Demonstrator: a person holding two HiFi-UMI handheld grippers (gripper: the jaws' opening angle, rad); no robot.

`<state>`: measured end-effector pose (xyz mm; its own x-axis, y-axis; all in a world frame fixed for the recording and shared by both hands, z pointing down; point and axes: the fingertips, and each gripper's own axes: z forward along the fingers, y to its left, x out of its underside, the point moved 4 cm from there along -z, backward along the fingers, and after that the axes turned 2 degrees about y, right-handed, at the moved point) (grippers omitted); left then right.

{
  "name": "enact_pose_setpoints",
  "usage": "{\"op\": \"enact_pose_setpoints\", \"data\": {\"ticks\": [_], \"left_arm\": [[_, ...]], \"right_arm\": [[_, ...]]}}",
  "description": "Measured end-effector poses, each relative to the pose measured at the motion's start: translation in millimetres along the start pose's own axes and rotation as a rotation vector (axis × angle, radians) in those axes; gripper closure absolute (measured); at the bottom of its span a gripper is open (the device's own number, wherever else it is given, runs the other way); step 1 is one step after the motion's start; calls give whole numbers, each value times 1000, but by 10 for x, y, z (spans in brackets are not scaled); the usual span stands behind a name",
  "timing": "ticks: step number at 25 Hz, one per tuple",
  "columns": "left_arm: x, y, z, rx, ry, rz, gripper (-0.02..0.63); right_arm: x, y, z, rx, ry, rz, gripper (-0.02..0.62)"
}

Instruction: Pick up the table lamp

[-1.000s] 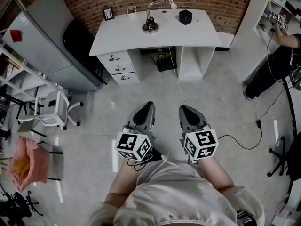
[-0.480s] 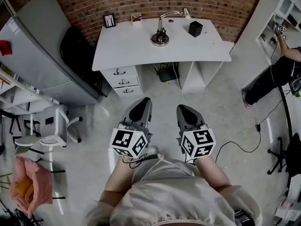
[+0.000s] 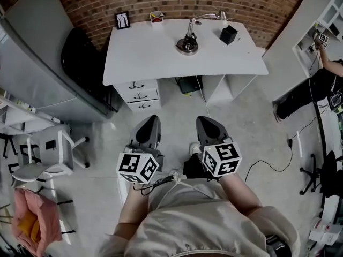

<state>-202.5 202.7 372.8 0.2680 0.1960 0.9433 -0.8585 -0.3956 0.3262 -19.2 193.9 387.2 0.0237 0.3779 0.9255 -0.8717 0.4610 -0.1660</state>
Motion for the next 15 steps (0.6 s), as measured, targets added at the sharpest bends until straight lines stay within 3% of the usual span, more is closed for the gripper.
{"op": "enact_pose_setpoints", "data": {"ticks": [7, 15], "left_arm": [[-167, 424, 478, -65, -27, 8, 583], [-580, 752, 1628, -100, -54, 37, 583]], "right_arm": [[-286, -278, 710, -45, -16, -7, 568], [-874, -918, 1725, -120, -29, -6, 568]]}}
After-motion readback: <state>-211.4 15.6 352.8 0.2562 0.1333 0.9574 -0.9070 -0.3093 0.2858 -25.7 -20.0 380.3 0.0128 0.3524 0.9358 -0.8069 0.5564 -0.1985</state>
